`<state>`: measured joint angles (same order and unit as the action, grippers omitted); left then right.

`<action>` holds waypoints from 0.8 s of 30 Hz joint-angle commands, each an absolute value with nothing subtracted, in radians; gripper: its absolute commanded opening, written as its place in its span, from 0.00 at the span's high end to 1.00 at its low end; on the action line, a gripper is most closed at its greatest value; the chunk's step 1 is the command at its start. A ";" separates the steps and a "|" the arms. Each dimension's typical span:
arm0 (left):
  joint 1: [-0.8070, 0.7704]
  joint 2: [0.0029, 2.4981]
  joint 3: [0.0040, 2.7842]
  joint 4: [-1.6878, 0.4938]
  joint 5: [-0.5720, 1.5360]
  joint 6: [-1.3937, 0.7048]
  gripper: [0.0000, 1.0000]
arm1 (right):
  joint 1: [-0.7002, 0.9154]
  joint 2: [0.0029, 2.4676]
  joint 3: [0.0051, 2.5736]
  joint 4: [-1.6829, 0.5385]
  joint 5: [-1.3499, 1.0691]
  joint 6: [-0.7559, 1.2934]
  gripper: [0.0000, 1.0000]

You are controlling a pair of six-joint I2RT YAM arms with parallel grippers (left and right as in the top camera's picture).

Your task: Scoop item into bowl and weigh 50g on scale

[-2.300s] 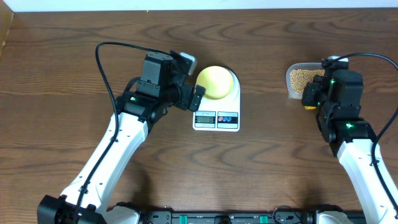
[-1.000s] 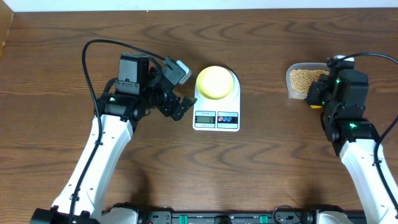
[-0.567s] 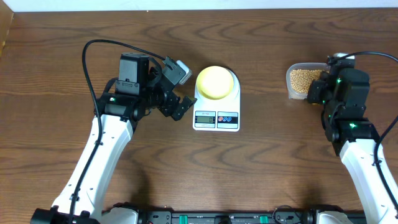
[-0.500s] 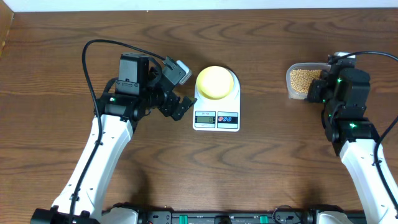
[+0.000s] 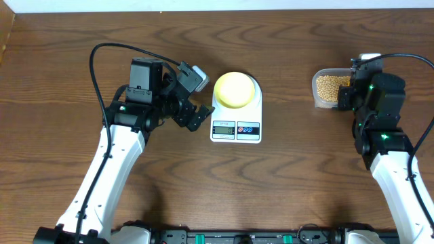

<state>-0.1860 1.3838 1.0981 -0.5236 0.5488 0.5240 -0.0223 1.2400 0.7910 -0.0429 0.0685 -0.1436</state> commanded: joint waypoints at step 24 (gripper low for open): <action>-0.184 1.373 1.090 -0.522 0.565 0.519 0.02 | -0.080 1.600 0.804 0.284 0.061 -0.150 0.99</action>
